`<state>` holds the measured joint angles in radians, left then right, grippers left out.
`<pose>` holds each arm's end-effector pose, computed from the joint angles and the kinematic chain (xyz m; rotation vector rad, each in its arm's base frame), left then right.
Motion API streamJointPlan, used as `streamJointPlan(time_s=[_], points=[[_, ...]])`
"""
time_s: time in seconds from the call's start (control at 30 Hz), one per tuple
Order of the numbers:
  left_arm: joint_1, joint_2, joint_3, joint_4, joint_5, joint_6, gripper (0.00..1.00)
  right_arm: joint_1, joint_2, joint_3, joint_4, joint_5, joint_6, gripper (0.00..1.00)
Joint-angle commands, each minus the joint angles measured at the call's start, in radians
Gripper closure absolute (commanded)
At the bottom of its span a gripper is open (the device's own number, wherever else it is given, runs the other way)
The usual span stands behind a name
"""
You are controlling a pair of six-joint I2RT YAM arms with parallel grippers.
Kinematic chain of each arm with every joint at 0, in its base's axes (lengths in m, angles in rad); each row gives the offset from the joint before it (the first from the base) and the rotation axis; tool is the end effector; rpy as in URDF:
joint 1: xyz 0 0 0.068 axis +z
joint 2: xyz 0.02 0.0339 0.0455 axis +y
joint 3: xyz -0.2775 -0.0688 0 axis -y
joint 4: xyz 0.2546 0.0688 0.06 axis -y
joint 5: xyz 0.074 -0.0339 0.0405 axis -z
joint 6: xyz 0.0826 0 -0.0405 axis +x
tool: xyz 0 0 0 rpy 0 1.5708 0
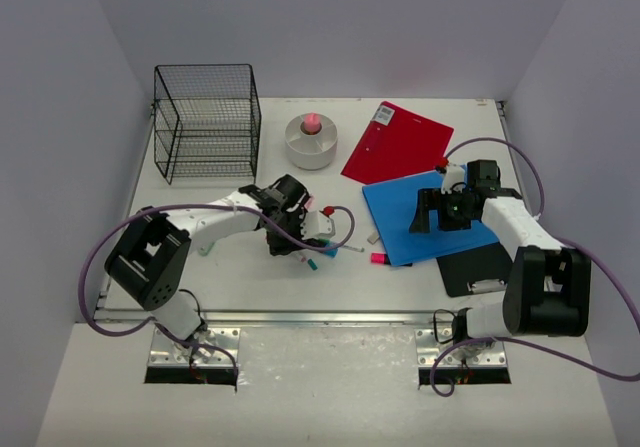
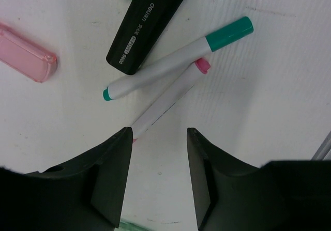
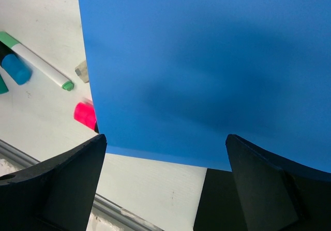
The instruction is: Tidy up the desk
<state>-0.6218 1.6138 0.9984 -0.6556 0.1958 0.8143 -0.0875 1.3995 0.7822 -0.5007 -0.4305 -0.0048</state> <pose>0.2509 -0.1996 0.1447 1.8840 2.0931 -0.2344 0.2822 0.0098 0.1545 -0.0235 2.6242 0.5446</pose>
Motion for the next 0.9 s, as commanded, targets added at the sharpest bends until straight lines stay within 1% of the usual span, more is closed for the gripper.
streamJointPlan(time_s=[0.0,0.17,0.27,0.6,0.73,0.87], points=[[0.032,-0.001,-0.015,-0.010,-0.038,0.065,0.55,-0.001,0.003,0.035,0.014,-0.013,-0.015,0.01],[0.088,0.022,-0.009,-0.013,-0.026,0.122,0.55,-0.001,0.001,0.034,0.014,-0.013,-0.014,0.01],[0.099,0.029,-0.015,-0.003,-0.019,0.159,0.55,0.000,0.003,0.035,0.014,-0.013,-0.015,0.01],[0.091,0.015,-0.001,-0.007,0.047,0.229,0.55,-0.001,0.006,0.035,0.014,-0.010,-0.015,0.01],[0.064,0.012,-0.012,-0.013,0.071,0.239,0.55,-0.001,0.010,0.037,0.014,-0.011,-0.014,0.01],[0.034,0.017,-0.026,0.015,0.073,0.244,0.56,0.000,0.013,0.038,0.013,-0.011,-0.014,0.01]])
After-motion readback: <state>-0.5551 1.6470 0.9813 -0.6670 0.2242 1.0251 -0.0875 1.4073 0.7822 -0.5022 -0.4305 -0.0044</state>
